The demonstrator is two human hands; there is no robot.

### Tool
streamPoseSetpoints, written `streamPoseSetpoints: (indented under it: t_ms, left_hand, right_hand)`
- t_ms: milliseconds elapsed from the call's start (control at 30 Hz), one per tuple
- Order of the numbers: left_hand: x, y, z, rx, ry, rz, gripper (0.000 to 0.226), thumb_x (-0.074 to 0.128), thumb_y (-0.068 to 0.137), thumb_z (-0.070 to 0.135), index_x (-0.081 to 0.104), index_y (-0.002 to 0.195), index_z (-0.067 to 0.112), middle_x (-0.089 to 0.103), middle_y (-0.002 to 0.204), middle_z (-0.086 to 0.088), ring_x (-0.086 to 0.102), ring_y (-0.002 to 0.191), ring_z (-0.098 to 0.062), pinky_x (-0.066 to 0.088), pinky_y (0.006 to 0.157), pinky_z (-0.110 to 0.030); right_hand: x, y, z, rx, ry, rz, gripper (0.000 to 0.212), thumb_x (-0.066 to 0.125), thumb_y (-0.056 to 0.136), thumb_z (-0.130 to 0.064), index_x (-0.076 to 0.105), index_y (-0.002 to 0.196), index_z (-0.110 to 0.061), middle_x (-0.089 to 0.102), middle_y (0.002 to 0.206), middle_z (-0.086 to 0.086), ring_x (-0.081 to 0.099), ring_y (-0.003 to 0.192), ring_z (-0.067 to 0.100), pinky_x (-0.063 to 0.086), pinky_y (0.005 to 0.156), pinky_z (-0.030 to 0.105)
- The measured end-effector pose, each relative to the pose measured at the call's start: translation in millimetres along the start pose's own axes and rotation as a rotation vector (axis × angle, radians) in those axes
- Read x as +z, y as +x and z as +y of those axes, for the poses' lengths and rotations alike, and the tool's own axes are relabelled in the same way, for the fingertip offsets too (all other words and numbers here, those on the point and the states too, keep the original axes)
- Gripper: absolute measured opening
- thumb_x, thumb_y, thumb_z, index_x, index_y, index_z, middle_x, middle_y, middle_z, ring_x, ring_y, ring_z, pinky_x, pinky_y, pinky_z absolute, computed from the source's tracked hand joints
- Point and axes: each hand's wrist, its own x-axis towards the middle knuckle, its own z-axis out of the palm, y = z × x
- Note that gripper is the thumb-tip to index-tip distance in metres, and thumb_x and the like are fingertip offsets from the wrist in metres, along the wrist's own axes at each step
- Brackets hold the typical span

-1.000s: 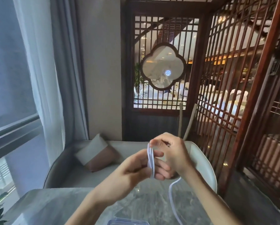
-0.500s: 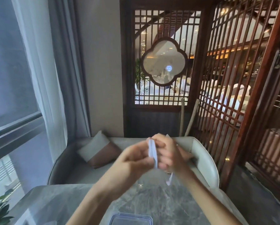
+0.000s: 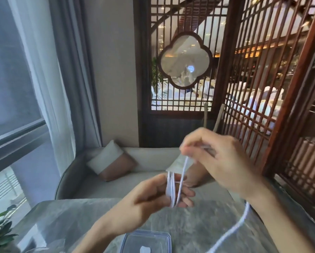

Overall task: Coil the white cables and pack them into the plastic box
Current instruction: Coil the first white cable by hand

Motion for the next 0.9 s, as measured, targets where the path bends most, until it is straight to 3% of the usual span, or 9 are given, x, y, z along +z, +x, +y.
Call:
streamPoseSetpoints:
  t_ms: [167,300,433,533,600,633,733,800,900]
  left_hand:
    - [9,2,18,0.131,-0.080,-0.084,0.044,0.038,0.095,-0.014,0.038,0.138,-0.010,0.061,0.124,-0.029,0.063,0.109,-0.035,0.049,0.096,-0.040]
    - [5,2,16,0.132,-0.109,0.039,0.043,0.041,0.094,-0.014,0.042,0.136,-0.009,0.063,0.126,-0.028,0.065,0.109,-0.034,0.050,0.095,-0.039]
    - [4,2,9,0.112,-0.015,0.165,0.039,0.040,0.095,-0.013,0.047,0.132,-0.005,0.065,0.121,-0.026,0.067,0.106,-0.032,0.051,0.094,-0.037]
    - [6,-2,16,0.206,-0.063,0.111,0.037,0.042,0.096,-0.012,0.046,0.133,-0.009,0.065,0.119,-0.026,0.065,0.106,-0.036,0.051,0.095,-0.039]
    - [2,-2,22,0.272,-0.096,0.128,0.037,0.048,0.097,-0.006,0.048,0.134,-0.006,0.064,0.121,-0.027,0.064,0.109,-0.037,0.050,0.097,-0.044]
    - [-1,0,24,0.292,-0.113,0.168,0.039,0.053,0.095,-0.003,0.050,0.134,-0.005,0.064,0.124,-0.027,0.063,0.112,-0.038,0.050,0.099,-0.046]
    - [-19,6,24,0.310,-0.158,0.309,0.043,0.056,0.093,0.000,0.049,0.135,-0.003,0.060,0.135,-0.021,0.060,0.121,-0.037,0.053,0.096,-0.037]
    - [-34,10,20,0.286,-0.108,0.421,0.042,0.052,0.094,-0.004,0.048,0.136,-0.001,0.061,0.136,-0.016,0.061,0.121,-0.033,0.052,0.096,-0.033]
    - [-46,11,9,0.164,0.049,0.498,0.039,0.046,0.096,-0.012,0.050,0.133,0.002,0.065,0.130,-0.012,0.065,0.117,-0.029,0.050,0.101,-0.042]
  right_hand:
    - [36,27,30,0.151,0.553,-0.048,0.010,0.070,0.081,-0.024,0.063,0.084,-0.018,0.065,0.071,-0.009,0.058,0.062,0.007,0.049,0.066,0.016]
    - [53,29,36,0.117,0.634,0.110,0.010,0.072,0.083,-0.026,0.064,0.081,-0.020,0.063,0.065,-0.010,0.055,0.059,0.004,0.047,0.063,0.015]
    - [42,42,20,-0.031,0.538,0.230,0.008,0.074,0.086,-0.022,0.068,0.083,-0.018,0.067,0.074,-0.009,0.061,0.064,0.004,0.050,0.063,0.013]
    - [54,45,18,0.091,0.621,0.137,0.017,0.074,0.084,-0.027,0.064,0.082,-0.014,0.063,0.063,-0.007,0.058,0.054,0.003,0.047,0.056,0.013]
    - [77,34,19,0.262,0.730,-0.052,0.014,0.069,0.087,-0.024,0.061,0.082,-0.013,0.057,0.058,-0.009,0.052,0.046,-0.001,0.042,0.045,0.012]
    - [89,23,19,0.308,0.678,-0.096,0.011,0.059,0.089,-0.021,0.062,0.080,-0.016,0.056,0.058,-0.009,0.052,0.047,-0.002,0.042,0.045,0.014]
    - [117,-16,20,0.366,0.461,-0.067,0.035,0.045,0.101,-0.034,0.062,0.071,-0.025,0.058,0.051,-0.004,0.051,0.048,0.001,0.040,0.054,0.020]
    - [117,-37,10,0.381,0.416,-0.171,0.030,0.045,0.102,-0.045,0.064,0.088,-0.027,0.060,0.053,-0.002,0.054,0.050,0.004,0.041,0.057,0.019]
    - [94,-52,-7,0.257,0.085,-0.377,0.031,0.042,0.092,-0.054,0.059,0.102,-0.031,0.067,0.062,-0.006,0.063,0.059,0.004,0.052,0.068,0.022]
